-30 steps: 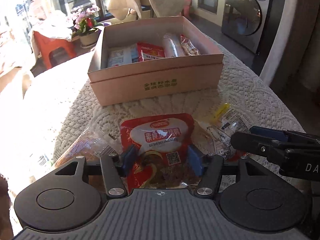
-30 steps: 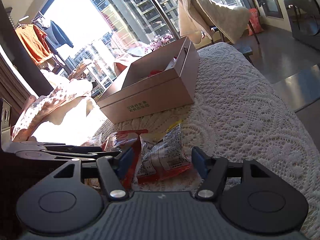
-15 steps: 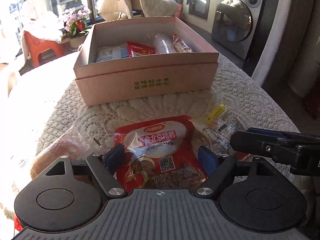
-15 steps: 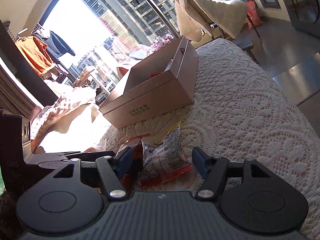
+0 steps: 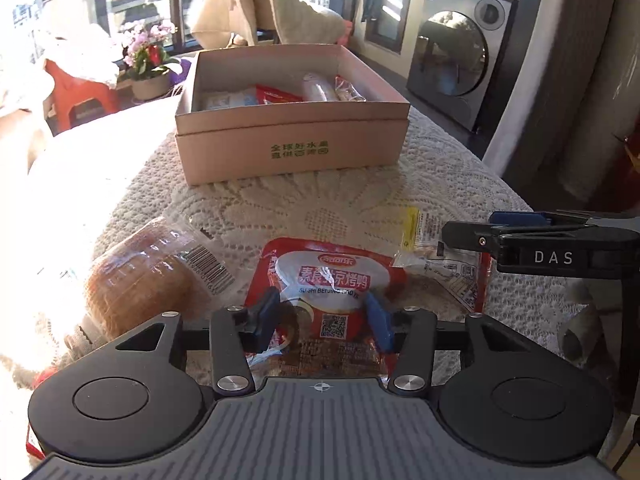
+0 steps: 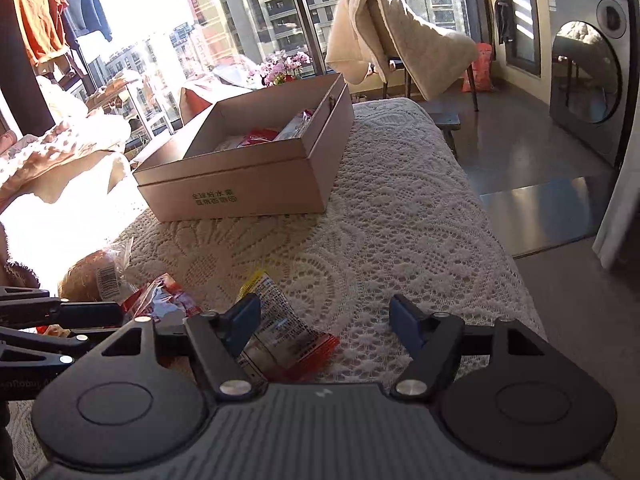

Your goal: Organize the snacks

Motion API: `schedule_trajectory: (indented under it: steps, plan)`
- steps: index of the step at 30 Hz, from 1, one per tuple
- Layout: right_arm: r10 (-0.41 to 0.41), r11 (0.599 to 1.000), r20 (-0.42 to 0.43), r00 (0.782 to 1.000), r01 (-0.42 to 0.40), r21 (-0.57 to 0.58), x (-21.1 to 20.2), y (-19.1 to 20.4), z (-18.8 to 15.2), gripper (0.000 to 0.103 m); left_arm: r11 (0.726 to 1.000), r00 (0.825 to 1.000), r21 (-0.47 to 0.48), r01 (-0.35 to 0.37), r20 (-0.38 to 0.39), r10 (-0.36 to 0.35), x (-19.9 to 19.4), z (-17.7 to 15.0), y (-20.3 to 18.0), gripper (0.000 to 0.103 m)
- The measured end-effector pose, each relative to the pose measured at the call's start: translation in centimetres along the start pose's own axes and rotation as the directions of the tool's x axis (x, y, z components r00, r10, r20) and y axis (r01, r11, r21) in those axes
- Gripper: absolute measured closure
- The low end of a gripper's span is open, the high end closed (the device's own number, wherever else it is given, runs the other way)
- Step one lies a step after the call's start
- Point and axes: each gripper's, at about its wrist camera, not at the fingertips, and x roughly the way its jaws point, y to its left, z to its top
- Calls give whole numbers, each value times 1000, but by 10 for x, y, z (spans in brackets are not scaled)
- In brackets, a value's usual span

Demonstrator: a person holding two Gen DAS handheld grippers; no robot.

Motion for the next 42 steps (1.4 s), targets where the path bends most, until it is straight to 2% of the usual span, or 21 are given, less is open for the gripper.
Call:
schedule_trajectory:
  steps: [4,6,8,10,18,21,24,26,28,30,32,39,42]
  plan:
    - [15,1000,39,999,-14,-17,2,2,-6,19,1000,1000,30,-6,-14,6,8,3,-5,34]
    - [9,1000,38,999,-8,-26,2,3,-6,19,997,999,71,-26,-20,27,14,2,-11,26]
    - [17,1000,38,999,-16,-24,1,3,-5,17,994,998,96,-42,-43,47,23,1,-14,14]
    - [22,1000,39,999,-21,-22,1,2,-5,17,995,999,91,-34,-33,37,26,0,-12,12]
    - [27,999,41,999,-27,-17,0,1,-6,16,996,999,93,-17,-37,20,26,1,-10,11]
    - [28,999,41,999,-28,-18,0,1,-6,16,997,999,71,34,-37,-31,24,1,-4,7]
    - [32,999,35,999,-31,-29,0,2,-7,14,992,992,29,125,-30,-124,19,0,13,7]
    - [35,999,28,999,-34,-40,1,2,-6,12,988,987,26,155,-33,-154,17,-1,19,8]
    - [40,998,21,999,-39,-50,2,3,-5,11,988,989,68,142,-46,-139,17,-1,14,8]
    - [44,998,17,999,-43,-53,2,2,-4,10,984,994,143,102,-63,-94,19,-1,3,8]
    - [50,997,14,999,-50,-54,2,1,-4,10,976,996,209,67,-68,-54,24,-3,-8,4]
    - [63,996,3,998,-63,-65,1,1,-3,9,980,994,173,96,-63,-86,29,1,0,3]
    - [55,994,-5,998,-55,-91,1,4,-3,9,988,994,118,101,-59,-94,22,-3,1,3]
